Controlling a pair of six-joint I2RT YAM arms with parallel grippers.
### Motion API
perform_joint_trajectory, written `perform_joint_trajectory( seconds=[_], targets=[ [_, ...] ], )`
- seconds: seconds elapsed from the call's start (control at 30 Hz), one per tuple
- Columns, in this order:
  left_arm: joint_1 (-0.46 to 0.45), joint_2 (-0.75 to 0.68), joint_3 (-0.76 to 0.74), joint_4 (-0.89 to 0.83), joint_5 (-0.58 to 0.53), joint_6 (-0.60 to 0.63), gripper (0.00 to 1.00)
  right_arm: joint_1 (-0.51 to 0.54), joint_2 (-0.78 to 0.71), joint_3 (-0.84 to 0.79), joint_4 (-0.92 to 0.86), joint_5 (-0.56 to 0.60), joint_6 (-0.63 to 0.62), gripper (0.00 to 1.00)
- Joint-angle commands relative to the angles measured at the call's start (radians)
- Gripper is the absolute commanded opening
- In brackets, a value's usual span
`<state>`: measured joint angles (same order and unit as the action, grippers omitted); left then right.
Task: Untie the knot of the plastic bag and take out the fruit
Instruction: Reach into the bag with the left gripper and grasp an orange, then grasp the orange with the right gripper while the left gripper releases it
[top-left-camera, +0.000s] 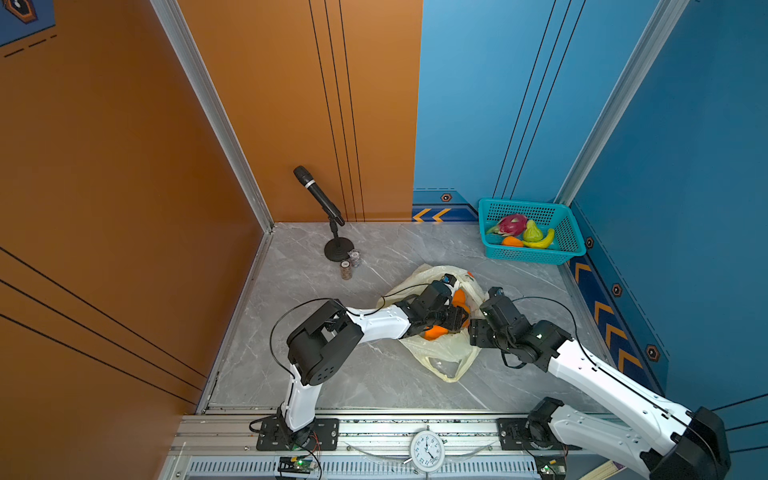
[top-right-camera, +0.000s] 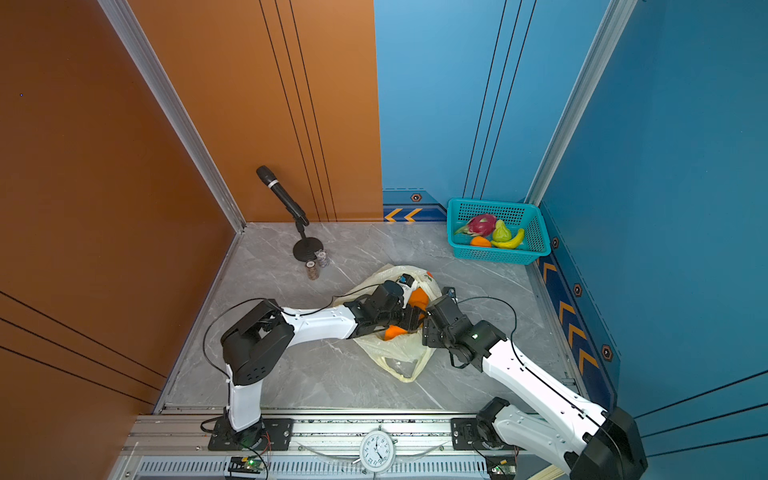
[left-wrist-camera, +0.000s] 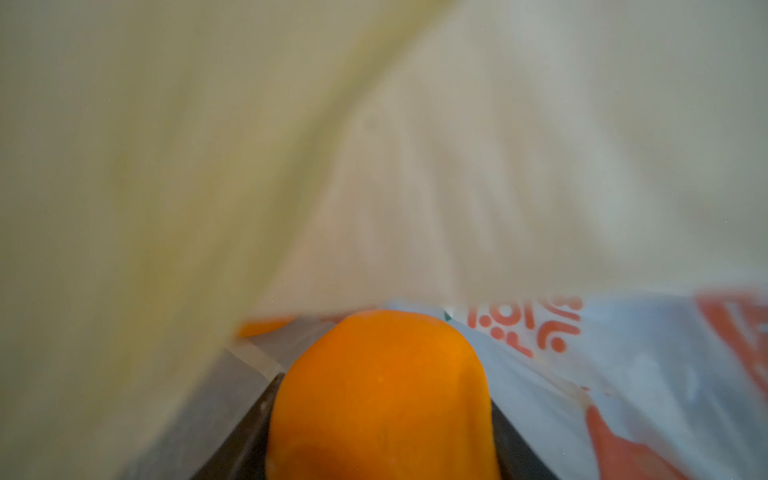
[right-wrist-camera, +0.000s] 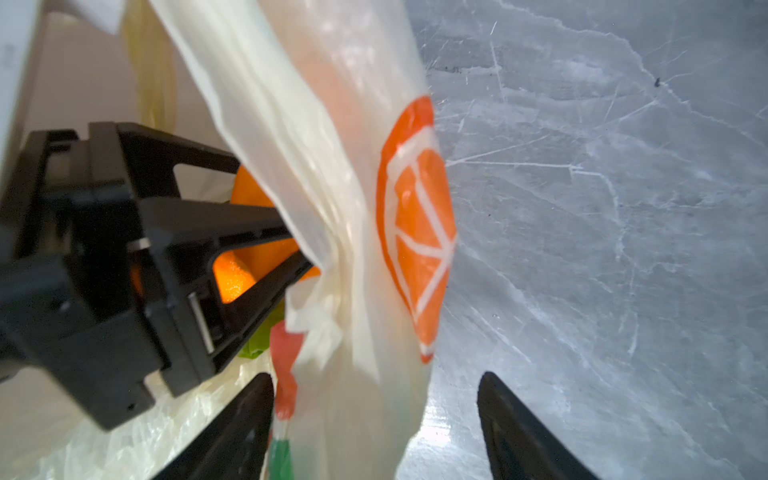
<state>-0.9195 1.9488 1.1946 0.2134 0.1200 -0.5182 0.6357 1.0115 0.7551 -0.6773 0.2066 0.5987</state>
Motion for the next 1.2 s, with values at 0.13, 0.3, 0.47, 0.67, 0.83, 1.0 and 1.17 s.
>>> perform_joint_trajectory(
  seconds=[0.13,0.3,0.47,0.67,0.83,1.0,1.17],
  targets=[
    [-0.041,-0.099,-0.081,-0.015,-0.084,0.067,0.54,-0.047,0.007,0.048,0.004,0.021,-0.023,0.81],
    [-0.071,-0.168,-0.123,0.018,-0.109,0.158,0.54,-0.058,-0.027,0.059,0.013,-0.004,-0.023,0.85],
    [-0.081,-0.224,-0.191,0.112,-0.084,0.226,0.53,-0.089,-0.082,0.054,0.037,-0.074,0.008,0.89],
    [-0.084,-0.285,-0.252,0.21,-0.082,0.287,0.53,-0.137,-0.156,0.064,0.049,-0.153,0.038,0.92],
    [-0.084,-0.334,-0.284,0.304,-0.041,0.338,0.53,-0.177,-0.244,0.052,0.106,-0.241,0.07,0.94],
    [-0.084,-0.371,-0.3,0.393,-0.01,0.398,0.54,-0.227,-0.3,0.041,0.204,-0.407,0.136,0.97],
    [-0.084,-0.396,-0.301,0.47,0.009,0.446,0.54,-0.257,-0.333,0.009,0.359,-0.574,0.218,1.0]
  ],
)
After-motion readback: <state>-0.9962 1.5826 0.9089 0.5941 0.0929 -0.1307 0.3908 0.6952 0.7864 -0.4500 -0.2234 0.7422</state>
